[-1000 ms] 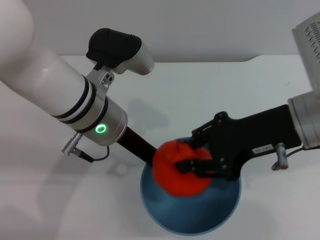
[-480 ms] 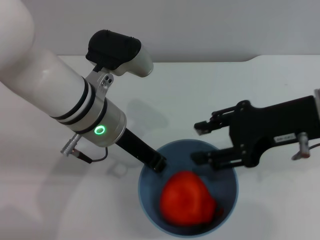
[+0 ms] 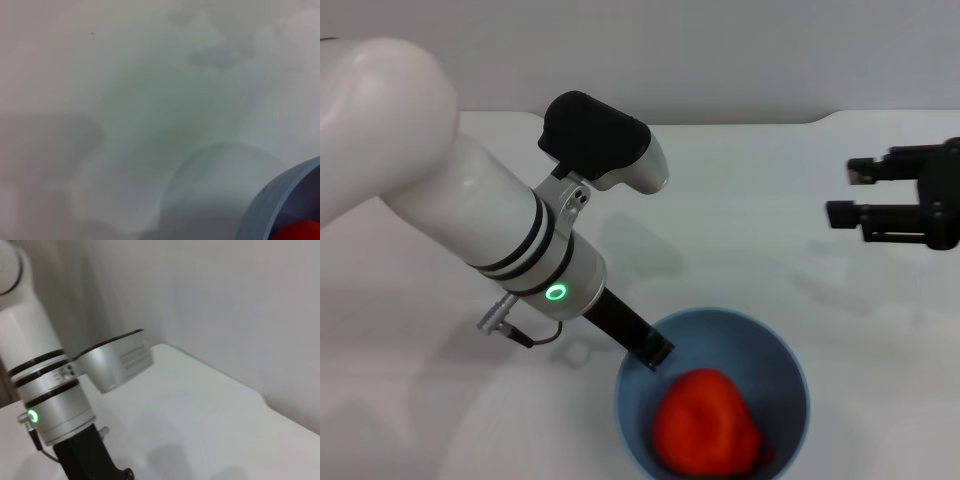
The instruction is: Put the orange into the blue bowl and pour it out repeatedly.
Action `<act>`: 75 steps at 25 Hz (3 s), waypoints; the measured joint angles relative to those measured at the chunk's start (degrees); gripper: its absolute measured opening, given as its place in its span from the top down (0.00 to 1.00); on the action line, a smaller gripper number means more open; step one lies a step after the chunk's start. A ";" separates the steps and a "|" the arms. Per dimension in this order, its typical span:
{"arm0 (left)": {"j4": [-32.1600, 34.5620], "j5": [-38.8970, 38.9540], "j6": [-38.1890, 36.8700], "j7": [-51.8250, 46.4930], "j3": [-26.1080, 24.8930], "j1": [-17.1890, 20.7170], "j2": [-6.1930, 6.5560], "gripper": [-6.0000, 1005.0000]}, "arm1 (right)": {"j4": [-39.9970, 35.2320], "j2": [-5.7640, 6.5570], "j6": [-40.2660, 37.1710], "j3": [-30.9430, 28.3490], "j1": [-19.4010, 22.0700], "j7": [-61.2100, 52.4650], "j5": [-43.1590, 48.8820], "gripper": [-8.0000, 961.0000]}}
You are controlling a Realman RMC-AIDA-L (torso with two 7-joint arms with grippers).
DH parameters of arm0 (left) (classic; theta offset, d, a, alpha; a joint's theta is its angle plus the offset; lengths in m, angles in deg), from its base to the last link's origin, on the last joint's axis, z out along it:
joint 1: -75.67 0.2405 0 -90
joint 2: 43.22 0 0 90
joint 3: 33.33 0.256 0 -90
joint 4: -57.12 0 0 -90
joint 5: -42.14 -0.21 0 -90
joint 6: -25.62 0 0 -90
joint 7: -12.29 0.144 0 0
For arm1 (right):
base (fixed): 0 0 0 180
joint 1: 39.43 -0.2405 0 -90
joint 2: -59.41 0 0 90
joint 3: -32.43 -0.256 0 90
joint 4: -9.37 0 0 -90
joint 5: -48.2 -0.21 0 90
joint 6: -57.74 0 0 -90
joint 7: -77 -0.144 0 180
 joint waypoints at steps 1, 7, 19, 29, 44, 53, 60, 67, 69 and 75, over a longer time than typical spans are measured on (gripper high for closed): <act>-0.54 -0.01 0.42 0.01 0.04 -0.30 -0.01 0.97 | 0.18 -0.04 0.01 -0.79 0.36 0.33 -0.07 0.38; -3.77 -0.36 3.24 0.38 1.77 -2.07 -0.11 0.97 | 2.45 -0.02 -0.04 -2.10 1.35 1.09 -0.32 0.38; -5.41 0.03 7.41 -0.19 1.72 -2.57 -0.11 0.92 | 4.04 0.04 0.26 -2.38 1.37 2.16 -0.43 0.39; 4.08 2.81 8.62 1.60 -7.88 2.17 0.47 0.61 | 6.47 0.18 0.77 -3.25 1.10 2.91 -0.29 0.39; -4.51 74.44 5.64 52.69 -34.00 23.88 0.57 0.29 | 30.31 0.36 2.35 -18.60 -1.04 10.24 -18.62 0.39; -20.03 103.22 -4.55 95.72 -35.30 32.97 -0.08 0.29 | 55.38 0.26 2.82 -35.49 0.44 35.81 -34.31 0.39; -36.26 114.94 -9.08 128.09 -31.32 33.48 0.13 0.29 | 70.61 -0.02 8.24 -46.93 1.05 70.82 -34.66 0.39; -47.03 117.72 -9.67 155.81 -25.71 32.78 -0.30 0.29 | 86.20 -0.13 8.41 -54.45 0.74 100.50 -41.14 0.39; -50.28 120.34 -10.31 158.13 -23.37 32.10 -0.30 0.29 | 87.85 -0.13 8.37 -54.72 0.77 102.48 -41.96 0.38; -54.99 122.08 -10.53 158.66 -21.00 31.05 -0.25 0.29 | 89.97 -0.15 9.55 -54.99 0.72 102.08 -42.03 0.38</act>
